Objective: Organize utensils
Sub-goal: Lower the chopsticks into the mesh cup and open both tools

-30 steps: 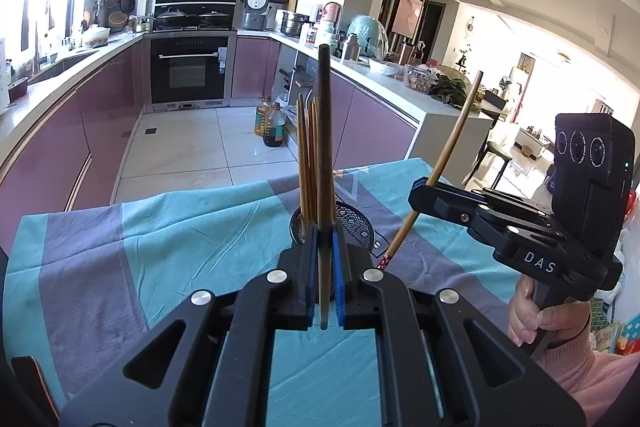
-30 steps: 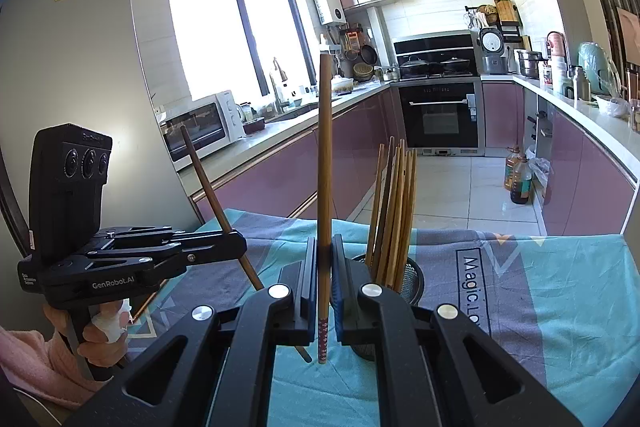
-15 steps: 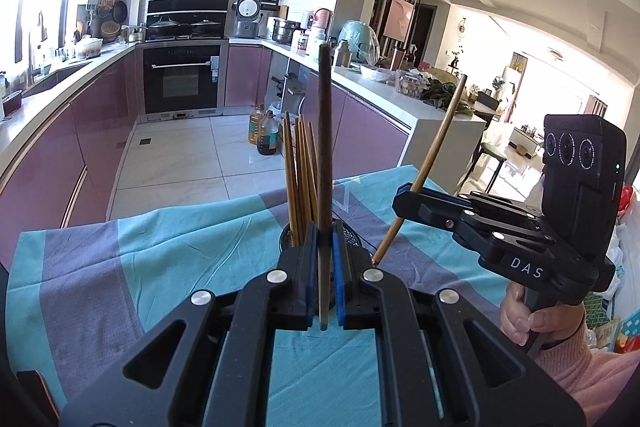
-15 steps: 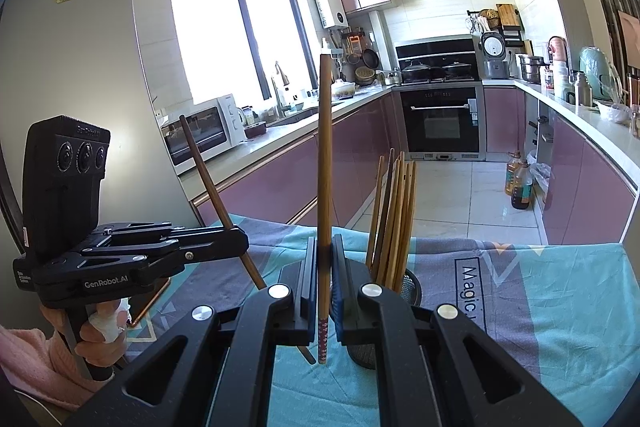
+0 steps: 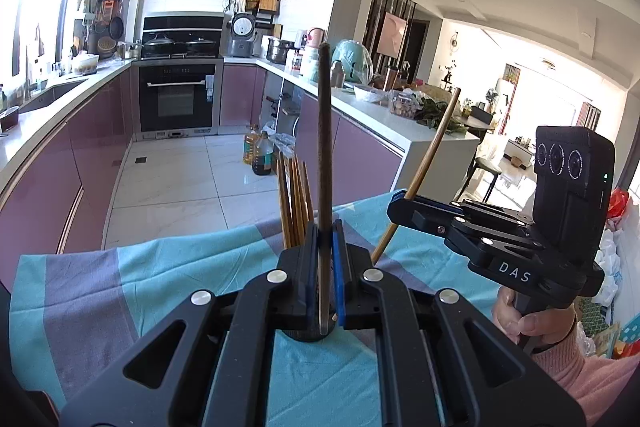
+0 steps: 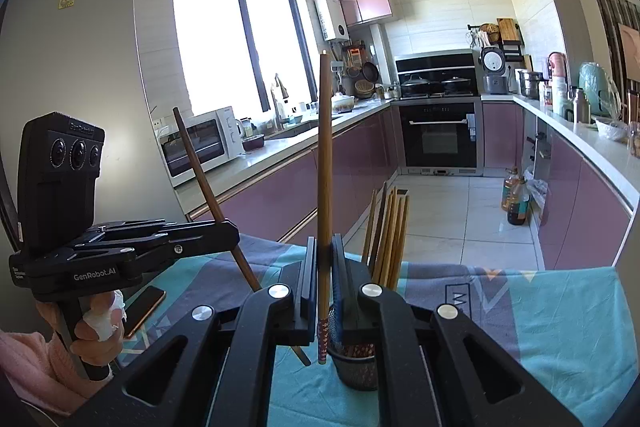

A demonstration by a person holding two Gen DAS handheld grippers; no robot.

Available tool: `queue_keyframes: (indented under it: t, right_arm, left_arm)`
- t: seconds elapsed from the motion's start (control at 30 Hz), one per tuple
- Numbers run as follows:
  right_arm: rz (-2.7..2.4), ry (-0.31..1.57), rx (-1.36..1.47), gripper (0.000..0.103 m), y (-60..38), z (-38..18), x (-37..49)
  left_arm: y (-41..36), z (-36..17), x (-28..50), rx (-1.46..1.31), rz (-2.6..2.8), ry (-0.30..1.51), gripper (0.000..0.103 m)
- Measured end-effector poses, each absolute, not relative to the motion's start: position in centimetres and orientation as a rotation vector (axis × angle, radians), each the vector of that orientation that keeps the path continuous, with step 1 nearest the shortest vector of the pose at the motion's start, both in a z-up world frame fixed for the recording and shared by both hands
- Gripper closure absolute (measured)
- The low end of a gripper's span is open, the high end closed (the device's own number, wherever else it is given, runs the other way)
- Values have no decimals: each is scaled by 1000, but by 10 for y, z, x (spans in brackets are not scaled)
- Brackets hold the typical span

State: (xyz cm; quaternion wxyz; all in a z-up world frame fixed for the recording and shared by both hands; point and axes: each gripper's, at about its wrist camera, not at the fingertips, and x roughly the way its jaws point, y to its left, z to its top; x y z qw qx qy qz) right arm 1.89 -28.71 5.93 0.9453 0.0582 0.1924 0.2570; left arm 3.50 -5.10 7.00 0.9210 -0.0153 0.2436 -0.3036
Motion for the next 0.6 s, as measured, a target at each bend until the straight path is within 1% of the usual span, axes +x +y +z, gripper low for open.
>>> queue_keyframes:
  t: [0.33, 0.6]
  right_arm:
    - [497, 379, 104, 97, -286, 65, 28]
    - [483, 409, 107, 97, -278, 57, 32]
  left_arm:
    - [-53, 80, 41, -51, -623, 463, 95]
    - [-65, 72, 43, -40, -615, 483, 95]
